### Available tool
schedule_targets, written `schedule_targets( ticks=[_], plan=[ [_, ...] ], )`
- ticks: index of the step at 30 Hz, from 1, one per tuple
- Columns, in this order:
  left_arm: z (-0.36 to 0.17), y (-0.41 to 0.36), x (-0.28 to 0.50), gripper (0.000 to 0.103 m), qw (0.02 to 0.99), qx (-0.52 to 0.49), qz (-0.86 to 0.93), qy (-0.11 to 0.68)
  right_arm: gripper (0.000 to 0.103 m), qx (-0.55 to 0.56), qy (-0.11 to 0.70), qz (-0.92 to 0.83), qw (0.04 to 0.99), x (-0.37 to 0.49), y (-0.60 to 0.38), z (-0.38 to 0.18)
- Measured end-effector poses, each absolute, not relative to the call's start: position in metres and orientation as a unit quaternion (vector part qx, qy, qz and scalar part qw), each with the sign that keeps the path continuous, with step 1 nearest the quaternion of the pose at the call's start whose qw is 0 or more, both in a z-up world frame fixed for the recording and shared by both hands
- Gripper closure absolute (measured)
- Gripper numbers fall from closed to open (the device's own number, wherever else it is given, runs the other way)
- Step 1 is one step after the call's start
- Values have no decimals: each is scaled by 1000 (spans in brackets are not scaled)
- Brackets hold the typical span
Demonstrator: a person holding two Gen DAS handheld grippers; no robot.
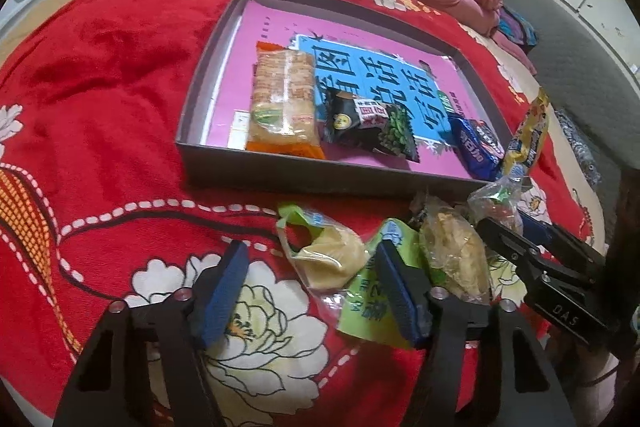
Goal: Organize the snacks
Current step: 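Move left tool to the green-and-yellow bag while right tool approaches the clear candy bag, then grasp the green-and-yellow bag with left tool while right tool grasps the clear candy bag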
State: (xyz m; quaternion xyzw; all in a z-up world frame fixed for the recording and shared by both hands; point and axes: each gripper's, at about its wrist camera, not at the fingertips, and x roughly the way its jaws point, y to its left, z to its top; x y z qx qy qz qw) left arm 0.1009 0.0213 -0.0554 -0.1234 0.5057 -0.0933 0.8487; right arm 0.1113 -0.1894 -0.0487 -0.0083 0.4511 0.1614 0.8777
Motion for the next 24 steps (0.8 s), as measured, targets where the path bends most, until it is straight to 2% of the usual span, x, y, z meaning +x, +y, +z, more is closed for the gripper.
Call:
schedule_targets(
  ticks=[7, 10, 18, 19, 20, 24],
  plan=[
    [-60, 26, 105, 45, 833, -167, -111, 515, 53, -5, 452, 160, 877, 112, -191, -49],
    [-62, 23, 107, 58, 828, -174, -128, 517, 53, -4, 452, 160, 878, 111, -191, -48],
    [-61, 21, 108, 61, 828, -172, -133, 518, 53, -3, 449, 160, 879, 111, -191, -47],
    [-61, 20, 108, 63, 828, -170, -133, 517, 54, -2, 448, 160, 880, 111, -191, -47],
    [-60, 19, 107, 63, 830, -167, -133, 515, 61, 0, 445, 161, 881, 111, -192, -45],
    [-54, 19, 106, 64, 838, -161, -131, 505, 61, 12, 436, 163, 885, 110, -197, -40]
  ],
)
